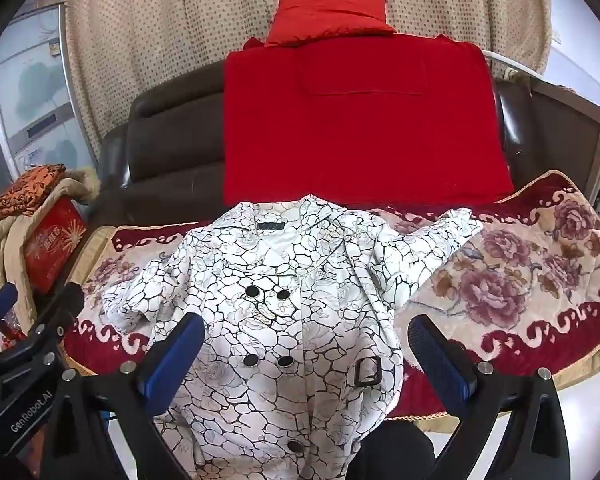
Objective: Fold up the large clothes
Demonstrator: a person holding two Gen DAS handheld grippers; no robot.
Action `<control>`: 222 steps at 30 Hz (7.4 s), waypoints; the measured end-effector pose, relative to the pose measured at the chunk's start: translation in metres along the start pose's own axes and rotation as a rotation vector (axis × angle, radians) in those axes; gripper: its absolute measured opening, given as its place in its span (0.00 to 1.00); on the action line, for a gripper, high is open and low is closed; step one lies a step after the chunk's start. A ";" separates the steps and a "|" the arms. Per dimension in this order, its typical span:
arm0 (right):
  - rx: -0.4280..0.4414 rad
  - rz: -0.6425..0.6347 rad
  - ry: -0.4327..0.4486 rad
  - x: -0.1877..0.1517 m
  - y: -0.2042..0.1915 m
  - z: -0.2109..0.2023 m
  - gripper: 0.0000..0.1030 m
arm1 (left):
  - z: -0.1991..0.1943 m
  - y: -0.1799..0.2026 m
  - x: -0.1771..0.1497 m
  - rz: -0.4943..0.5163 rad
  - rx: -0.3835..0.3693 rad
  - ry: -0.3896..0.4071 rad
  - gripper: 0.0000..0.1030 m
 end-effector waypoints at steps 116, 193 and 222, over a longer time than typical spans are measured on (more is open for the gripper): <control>0.588 0.091 -0.242 0.004 -0.096 0.227 0.80 | 0.158 -0.131 -0.069 -0.243 0.083 -0.286 1.00; 0.551 0.114 -0.349 -0.044 -0.050 0.228 0.63 | 0.167 -0.246 -0.134 -0.855 -0.099 -0.339 0.70; 0.522 0.102 -0.358 -0.057 -0.049 0.237 0.63 | 0.223 -0.231 -0.033 -0.909 -0.399 -0.203 0.03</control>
Point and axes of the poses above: each gripper's, at about its wrist camera, not at the fingertips, and z roughly the way its jaws point, y to its right, x to its top, the point moved 7 cm from there along z, roughly the way its jaws point, and after that the axes turned 7 degrees about -x, right-handed, at the moved point
